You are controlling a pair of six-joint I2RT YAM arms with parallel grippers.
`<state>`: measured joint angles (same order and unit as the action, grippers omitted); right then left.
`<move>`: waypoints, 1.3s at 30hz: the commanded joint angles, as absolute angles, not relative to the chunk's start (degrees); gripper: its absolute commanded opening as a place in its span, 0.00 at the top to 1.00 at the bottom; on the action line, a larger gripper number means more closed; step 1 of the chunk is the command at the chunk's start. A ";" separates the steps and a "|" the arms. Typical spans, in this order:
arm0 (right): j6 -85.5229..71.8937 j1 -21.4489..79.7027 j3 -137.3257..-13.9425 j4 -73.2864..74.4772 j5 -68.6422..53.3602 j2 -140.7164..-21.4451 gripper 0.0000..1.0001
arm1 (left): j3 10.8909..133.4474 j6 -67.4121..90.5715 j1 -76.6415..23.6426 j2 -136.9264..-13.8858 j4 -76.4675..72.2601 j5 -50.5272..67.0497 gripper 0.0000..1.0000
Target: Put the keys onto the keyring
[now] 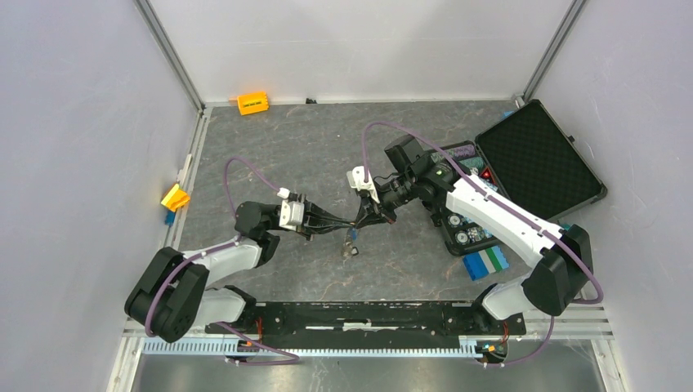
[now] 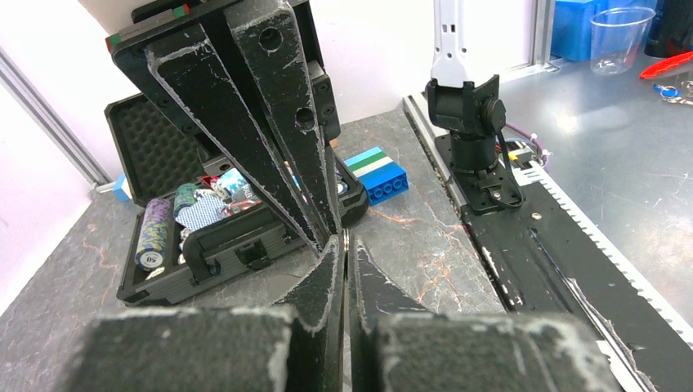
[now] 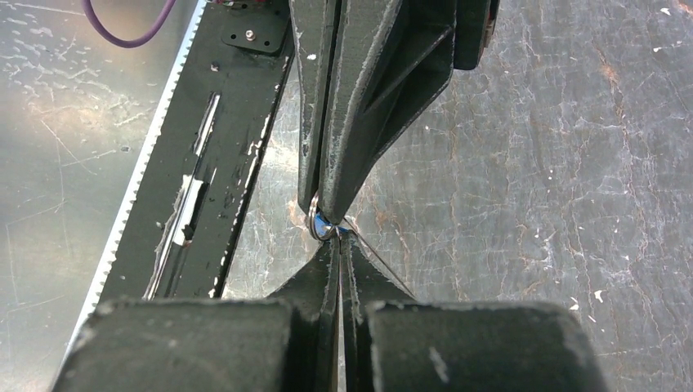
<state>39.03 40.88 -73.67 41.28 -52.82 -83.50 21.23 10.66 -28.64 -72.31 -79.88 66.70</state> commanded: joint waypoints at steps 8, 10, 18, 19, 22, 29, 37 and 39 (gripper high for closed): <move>41.04 40.87 -72.13 38.61 -51.92 -83.47 1.00 | 21.98 15.47 -29.54 -70.05 -85.87 69.08 0.98; 40.98 40.86 -71.36 37.84 -51.06 -82.97 1.00 | 21.92 15.38 -29.53 -70.10 -85.87 68.85 0.98; 40.43 40.85 -70.15 36.56 -49.46 -81.23 0.93 | 22.02 16.04 -29.53 -70.31 -86.13 68.27 0.98; 40.51 40.82 -69.92 36.43 -49.12 -80.92 0.90 | 21.93 16.00 -29.60 -70.31 -86.13 67.93 0.98; 40.70 40.86 -69.70 36.87 -47.73 -80.09 0.80 | 21.79 15.74 -29.49 -70.19 -86.27 67.18 0.98; 42.45 40.75 -69.11 37.95 -44.19 -75.26 0.66 | 21.09 15.81 -29.16 -69.87 -87.51 63.75 0.98; 43.85 40.67 -68.13 37.87 -46.23 -72.63 0.60 | 21.18 18.33 -28.74 -69.90 -89.21 62.14 0.98; 43.48 40.61 -66.89 36.79 -46.47 -72.28 0.58 | 21.26 18.59 -28.76 -69.71 -89.19 62.18 0.98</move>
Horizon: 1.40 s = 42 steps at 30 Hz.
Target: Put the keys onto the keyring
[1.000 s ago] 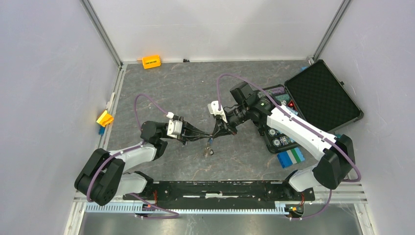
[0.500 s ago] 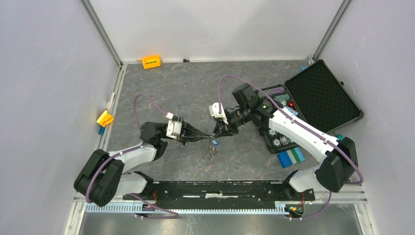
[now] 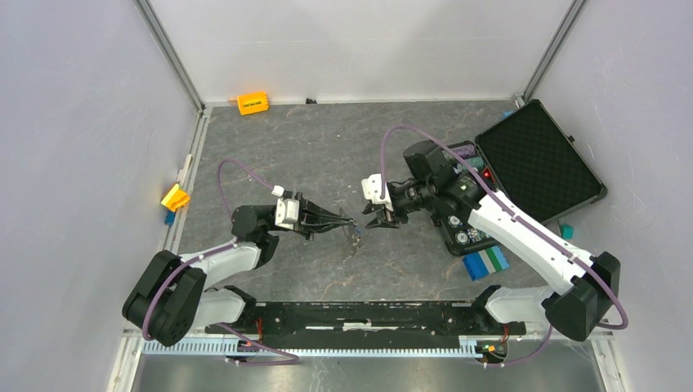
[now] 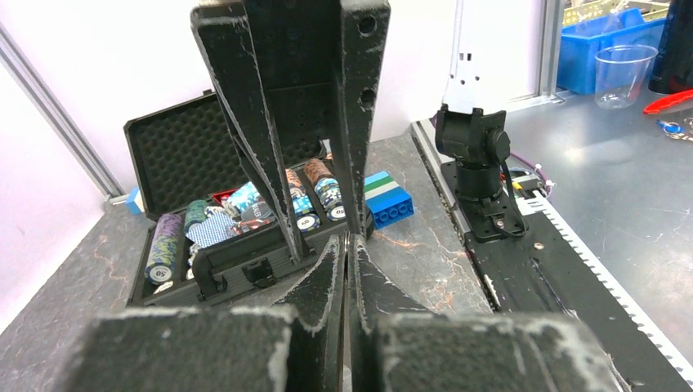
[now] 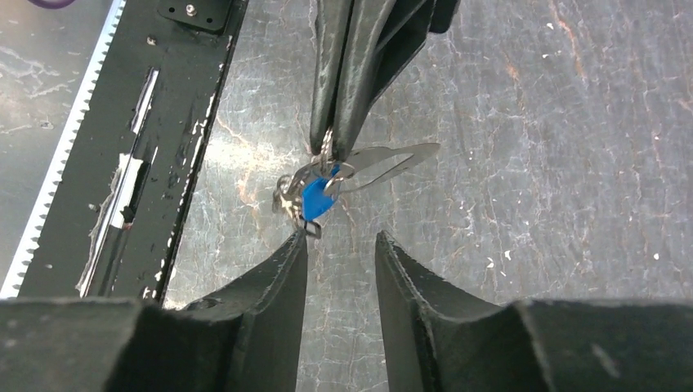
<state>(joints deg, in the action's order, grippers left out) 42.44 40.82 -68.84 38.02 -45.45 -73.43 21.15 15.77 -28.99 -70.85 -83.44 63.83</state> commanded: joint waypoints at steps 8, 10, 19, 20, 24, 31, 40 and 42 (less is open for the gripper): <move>42.60 40.60 -65.30 34.85 -51.57 -74.34 0.46 | 21.71 19.67 -28.80 -69.79 -89.20 62.05 0.98; 42.65 40.61 -65.31 34.48 -52.81 -75.04 0.44 | 21.71 19.69 -28.79 -69.80 -89.20 62.05 0.98; 33.32 40.61 -60.22 21.79 -55.87 -75.12 0.35 | 21.19 19.16 -28.74 -69.88 -89.15 60.49 0.98; 31.89 40.61 -59.26 20.22 -55.73 -74.77 0.35 | 21.18 19.09 -28.79 -69.92 -89.16 60.26 0.98; 29.15 40.59 -57.82 16.80 -55.43 -74.02 0.36 | 21.00 18.72 -28.77 -69.89 -89.20 59.28 0.98; 26.06 40.56 -56.64 13.10 -55.58 -73.56 0.41 | 20.68 18.07 -28.80 -70.17 -89.14 58.90 0.98; 25.93 40.18 -56.73 13.21 -56.17 -73.14 0.51 | 20.56 17.66 -28.64 -70.57 -89.12 58.66 0.98; 26.22 39.99 -56.91 13.44 -56.16 -73.13 0.54 | 20.57 17.66 -28.57 -70.74 -89.12 58.85 0.98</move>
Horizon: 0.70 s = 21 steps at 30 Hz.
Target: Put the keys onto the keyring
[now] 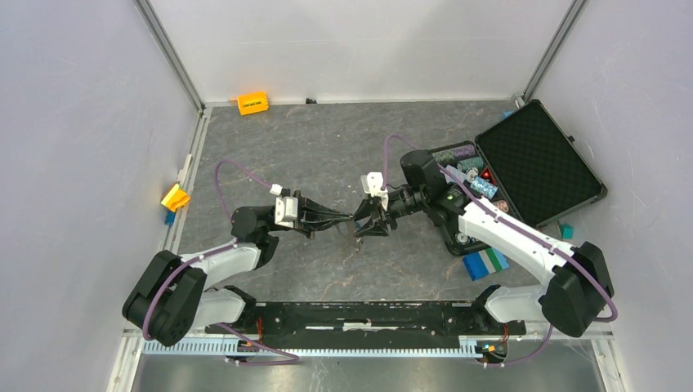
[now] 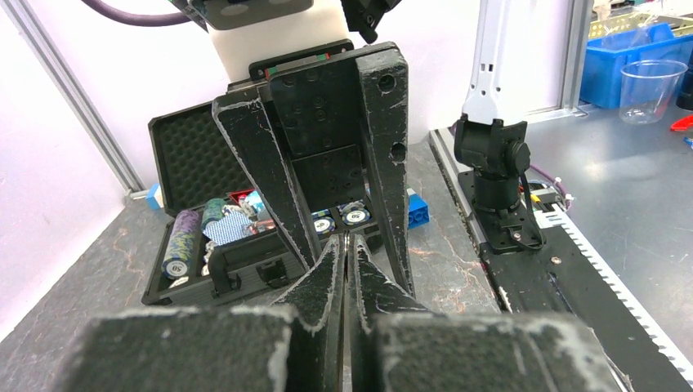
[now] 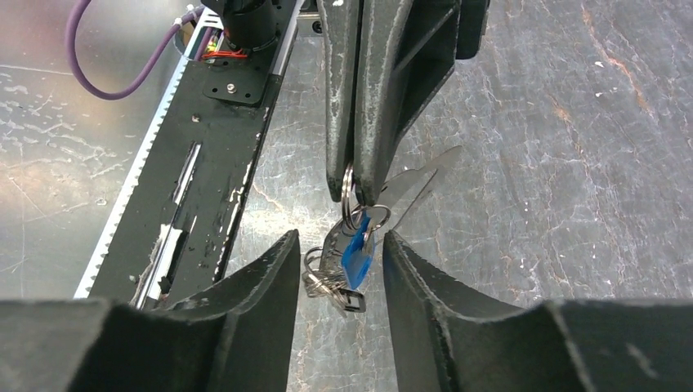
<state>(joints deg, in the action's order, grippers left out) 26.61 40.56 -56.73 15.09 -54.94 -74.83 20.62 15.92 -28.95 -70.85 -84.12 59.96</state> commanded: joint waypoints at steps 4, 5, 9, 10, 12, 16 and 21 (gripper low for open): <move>26.77 39.02 -57.03 14.09 -56.17 -72.63 0.58 | 20.48 17.82 -28.56 -70.86 -89.12 59.24 0.98; 27.03 38.82 -57.07 14.43 -56.24 -72.44 0.59 | 20.48 17.84 -28.49 -70.91 -89.12 59.32 0.98; 28.89 38.10 -57.55 16.80 -57.09 -71.85 0.60 | 20.57 17.93 -28.48 -71.12 -89.13 59.50 0.98; 29.08 37.97 -57.60 16.99 -57.36 -71.68 0.60 | 20.62 17.92 -28.48 -71.23 -89.12 59.50 0.98; 29.04 37.96 -57.51 16.92 -57.65 -71.63 0.62 | 20.65 18.02 -28.48 -71.43 -89.12 59.58 0.98; 28.24 37.95 -57.66 16.06 -58.24 -72.14 0.64 | 20.83 18.36 -28.52 -71.38 -89.17 59.76 0.98; 26.42 37.97 -56.74 14.13 -59.62 -72.85 0.64 | 20.83 18.22 -28.52 -71.48 -89.11 59.68 0.98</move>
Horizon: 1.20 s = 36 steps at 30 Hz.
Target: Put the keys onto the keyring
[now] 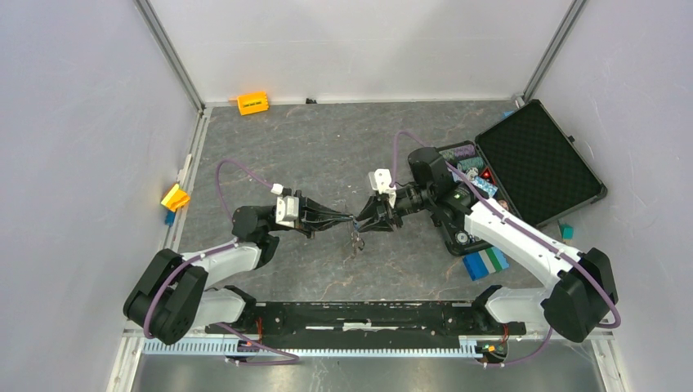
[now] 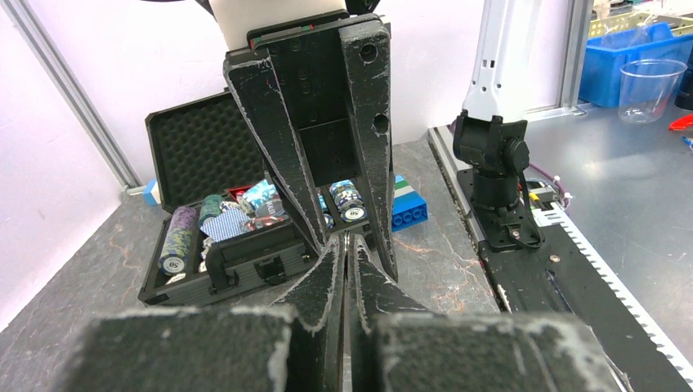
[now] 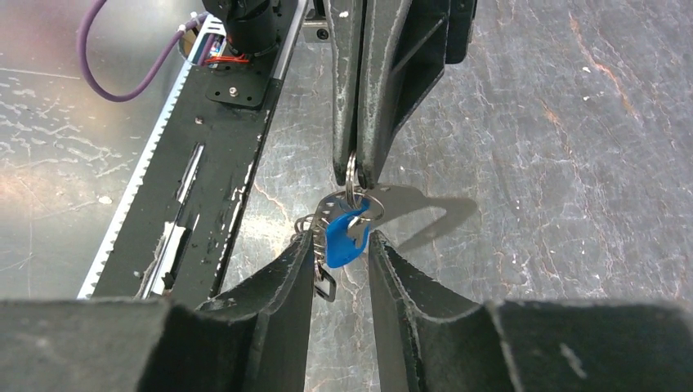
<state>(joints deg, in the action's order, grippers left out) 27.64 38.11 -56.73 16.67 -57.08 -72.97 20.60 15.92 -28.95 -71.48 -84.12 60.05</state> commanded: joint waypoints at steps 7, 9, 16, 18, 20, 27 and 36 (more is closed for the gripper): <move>24.64 38.06 -55.47 12.07 -59.87 -73.03 0.55 | 20.83 18.02 -28.50 -71.72 -89.12 59.72 0.98; 23.65 38.07 -54.86 10.94 -59.73 -73.05 0.53 | 20.83 18.01 -28.48 -71.71 -89.17 59.72 0.98; 20.79 38.67 -54.19 8.18 -59.48 -74.05 0.55 | 20.92 17.98 -28.48 -71.86 -89.14 59.59 0.98; 20.21 38.91 -54.13 7.59 -59.58 -74.16 0.55 | 20.87 17.90 -28.49 -71.90 -89.12 59.52 0.98; 19.64 39.07 -54.05 7.15 -59.76 -74.12 0.55 | 20.83 17.80 -28.48 -72.01 -89.12 59.48 0.98; 18.70 39.55 -53.44 5.89 -59.12 -73.91 0.55 | 20.92 17.75 -28.53 -72.13 -89.12 59.41 0.98; 21.90 39.47 -54.04 8.62 -57.59 -73.59 0.63 | 20.74 17.86 -28.52 -71.73 -89.12 59.69 0.98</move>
<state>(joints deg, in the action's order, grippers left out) 19.90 39.38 -53.54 8.27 -58.19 -74.13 20.60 15.92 -28.95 -71.88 -84.14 60.05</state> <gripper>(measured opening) 0.383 0.043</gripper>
